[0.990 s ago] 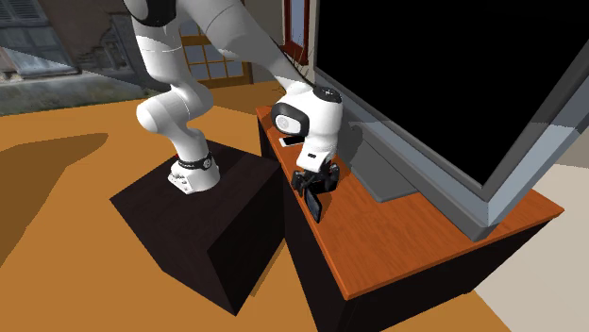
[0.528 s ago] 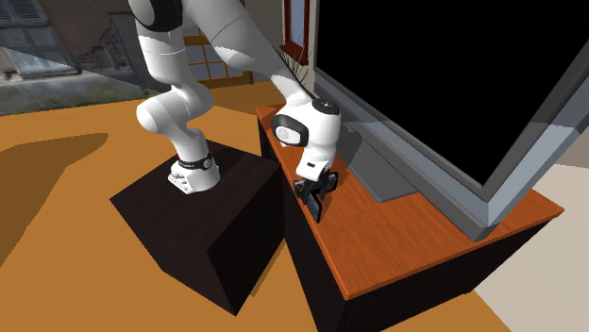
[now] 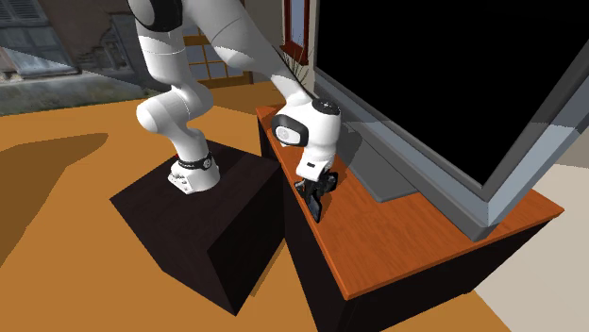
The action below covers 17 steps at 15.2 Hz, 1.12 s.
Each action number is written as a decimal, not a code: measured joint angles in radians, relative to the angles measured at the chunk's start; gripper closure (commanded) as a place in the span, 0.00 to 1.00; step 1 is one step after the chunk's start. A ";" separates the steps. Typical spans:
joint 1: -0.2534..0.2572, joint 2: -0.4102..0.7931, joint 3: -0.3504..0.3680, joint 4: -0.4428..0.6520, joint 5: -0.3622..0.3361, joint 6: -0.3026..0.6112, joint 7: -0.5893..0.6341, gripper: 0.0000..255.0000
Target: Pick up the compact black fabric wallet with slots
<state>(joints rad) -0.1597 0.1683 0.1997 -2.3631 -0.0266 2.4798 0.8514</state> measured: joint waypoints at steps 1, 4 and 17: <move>0.000 0.000 0.000 0.001 0.000 0.000 0.000 1.00; -0.002 -0.021 0.002 0.005 0.007 -0.027 -0.006 1.00; -0.006 -0.150 0.007 0.046 0.044 -0.193 -0.030 1.00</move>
